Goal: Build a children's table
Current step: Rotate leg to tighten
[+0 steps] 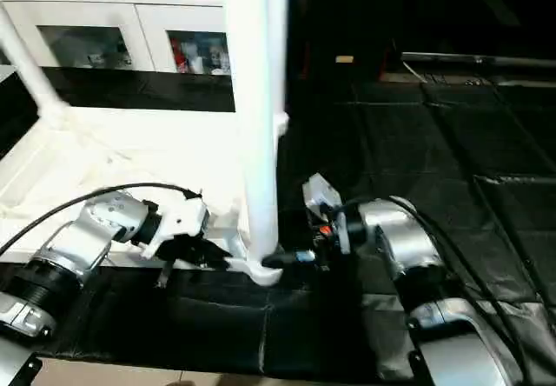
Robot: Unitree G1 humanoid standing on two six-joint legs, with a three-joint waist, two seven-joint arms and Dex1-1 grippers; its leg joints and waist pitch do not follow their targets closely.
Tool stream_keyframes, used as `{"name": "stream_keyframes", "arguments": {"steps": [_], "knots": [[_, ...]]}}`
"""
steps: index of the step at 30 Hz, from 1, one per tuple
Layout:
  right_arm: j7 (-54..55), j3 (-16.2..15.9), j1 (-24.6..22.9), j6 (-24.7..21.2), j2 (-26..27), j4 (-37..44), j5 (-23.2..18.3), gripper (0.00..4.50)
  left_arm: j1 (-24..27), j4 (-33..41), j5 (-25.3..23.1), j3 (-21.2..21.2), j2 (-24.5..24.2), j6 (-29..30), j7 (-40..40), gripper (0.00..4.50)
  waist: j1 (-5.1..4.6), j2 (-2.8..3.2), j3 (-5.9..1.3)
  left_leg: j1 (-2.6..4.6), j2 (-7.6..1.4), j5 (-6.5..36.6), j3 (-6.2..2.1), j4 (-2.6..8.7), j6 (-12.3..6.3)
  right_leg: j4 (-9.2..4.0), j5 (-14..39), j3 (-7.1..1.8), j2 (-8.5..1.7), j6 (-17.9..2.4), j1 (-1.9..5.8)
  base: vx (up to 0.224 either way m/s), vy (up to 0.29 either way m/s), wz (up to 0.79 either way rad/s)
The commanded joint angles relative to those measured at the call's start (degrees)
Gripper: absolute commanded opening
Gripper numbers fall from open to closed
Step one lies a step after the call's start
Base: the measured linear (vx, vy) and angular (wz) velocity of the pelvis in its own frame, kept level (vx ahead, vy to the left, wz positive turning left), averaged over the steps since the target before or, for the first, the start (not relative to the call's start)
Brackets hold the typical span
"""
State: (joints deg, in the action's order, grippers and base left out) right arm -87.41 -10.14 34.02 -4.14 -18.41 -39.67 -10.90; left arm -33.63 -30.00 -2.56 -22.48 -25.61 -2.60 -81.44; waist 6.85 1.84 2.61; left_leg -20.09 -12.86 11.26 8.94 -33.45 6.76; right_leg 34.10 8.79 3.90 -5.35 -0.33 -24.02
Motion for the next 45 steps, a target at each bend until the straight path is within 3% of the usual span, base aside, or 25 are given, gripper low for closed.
{"name": "stream_keyframes", "arguments": {"steps": [1, 10, 20, 24, 27, 32, 33, 34, 35, 38, 40, 44, 45], "knots": [[-0.22, -0.39, 0.99, 0.49, 0.10, -0.58, -0.02, 3.27, 0.67, 1.45, -1.01, -2.69, 0.20, -0.66, -2.05, 0.00, -0.26, -0.53, -3.87, -0.24, -0.06, 9.59, 1.28, 3.92, -3.83, -2.91, 11.90, -1.68, -1.97, -14.66, 3.51, 0.000, 0.000, 0.00], [-1.24, -0.99, 0.73, -0.85, 0.79, -0.15, -0.35, 2.46, 0.79, 1.41, -1.19, -2.93, 0.07, -0.71, -1.68, 0.00, -0.33, -0.54, -3.88, -0.29, 0.01, 9.76, 1.25, 3.89, -3.66, -2.93, 12.43, -1.66, -1.99, -14.44, 3.63, 0.000, 0.000, 0.00], [0.93, -0.05, -0.40, -1.91, 1.96, 1.43, -1.34, 2.10, 0.52, 0.73, -0.98, -2.18, 1.21, 1.70, 0.30, 0.00, -0.44, -0.42, -3.79, -0.19, 0.03, 10.55, 1.28, 3.90, -3.38, -3.00, 12.82, -1.68, -1.92, -14.49, 3.57, 0.000, 0.000, 0.00], [15.24, 2.26, -1.23, -3.76, 5.46, 1.91, 0.60, 2.09, -2.37, -4.52, -1.00, 0.99, 5.99, 8.78, 9.57, 0.00, -0.63, -0.25, -3.42, 0.08, 0.36, 12.71, 1.35, 4.02, -1.76, -3.63, 17.62, -1.80, -1.80, -12.91, 3.37, 0.000, 0.000, 0.00], [22.04, 2.77, -1.23, -4.34, 7.89, 2.00, 1.85, 2.07, -3.48, -6.11, -0.86, 2.21, 8.69, 11.59, 14.05, 0.00, -1.21, -0.44, -3.29, -0.05, 0.69, 13.99, 1.01, 4.28, -0.45, -4.32, 24.34, -1.62, -1.96, -9.61, 3.46, 0.000, 0.000, 0.00], [34.04, 3.02, 0.27, -5.11, 12.23, -0.15, 4.86, 2.03, -5.61, -8.84, -1.25, 3.70, 12.33, 14.86, 20.91, 0.00, -2.47, -0.51, -3.17, -0.12, 1.01, 15.57, 0.78, 4.38, -0.92, -5.03, 28.84, -1.40, -1.89, -7.27, 3.33, 0.000, 0.000, 0.00], [38.08, 3.36, 0.98, -5.85, 14.19, -1.00, 5.34, 2.00, -6.74, -10.12, -1.27, 4.73, 13.73, 16.06, 24.36, 0.00, -2.73, -0.24, -3.10, -0.10, 1.11, 15.71, 0.73, 4.41, -0.89, -5.10, 29.28, -1.35, -1.84, -7.11, 3.24, 0.000, 0.000, 0.00], [41.02, 3.61, 1.47, -6.19, 15.34, -1.57, 5.82, 1.99, -7.35, -10.75, -1.22, 5.43, 14.59, 16.85, 26.22, 0.00, -3.21, -0.36, -3.05, -0.03, 1.28, 15.90, 0.79, 4.33, -0.67, -5.28, 29.94, -1.28, -1.69, -6.97, 3.06, 0.000, 0.000, 0.00], [44.61, 4.04, 2.13, -6.48, 16.74, -2.36, 6.28, 1.99, -8.02, -11.38, -1.11, 6.30, 15.62, 17.78, 28.36, 0.00, -3.43, 0.06, -3.10, 0.00, 1.29, 16.10, 0.75, 4.32, -0.55, -5.43, 30.19, -1.22, -1.71, -6.78, 3.09, 0.000, 0.000, 0.00], [50.10, 4.84, 3.01, -6.91, 18.99, -3.21, 6.96, 1.98, -8.92, -12.20, -1.27, 7.70, 17.19, 19.21, 30.94, 0.00, -4.06, 0.20, -3.14, -0.15, 1.31, 16.48, 0.61, 4.41, -0.37, -5.35, 29.06, -1.07, -1.60, -7.07, 3.17, 0.000, 0.000, 0.00], [53.91, 4.84, 3.61, -7.05, 20.69, -3.69, 7.81, 1.98, -9.26, -12.14, -1.66, 7.97, 17.99, 20.08, 32.60, 0.00, -4.37, 0.52, -3.40, -0.23, 1.12, 16.05, 0.56, 4.52, -0.76, -4.98, 24.34, -1.19, -1.58, -8.68, 3.31, 0.000, 0.000, 0.00], [51.53, 5.06, 2.87, -7.20, 21.31, -2.08, 7.01, 1.98, -9.09, -11.77, -1.62, 7.87, 17.43, 19.48, 31.65, 0.00, -4.60, 0.61, -3.58, -0.29, 1.07, 15.67, 0.74, 4.36, -1.67, -4.46, 17.94, -1.35, -1.44, -11.41, 3.57, 0.000, 0.000, 0.00], [50.77, 5.48, 2.76, -7.49, 21.09, -1.81, 6.36, 2.54, -9.07, -11.78, -1.69, 7.86, 17.15, 19.17, 31.27, 0.00, -4.53, 0.58, -3.61, -0.25, 1.10, 15.37, 0.82, 4.33, -2.04, -4.41, 16.99, -1.38, -1.47, -11.98, 3.68, 0.000, 0.000, 0.00]]}}
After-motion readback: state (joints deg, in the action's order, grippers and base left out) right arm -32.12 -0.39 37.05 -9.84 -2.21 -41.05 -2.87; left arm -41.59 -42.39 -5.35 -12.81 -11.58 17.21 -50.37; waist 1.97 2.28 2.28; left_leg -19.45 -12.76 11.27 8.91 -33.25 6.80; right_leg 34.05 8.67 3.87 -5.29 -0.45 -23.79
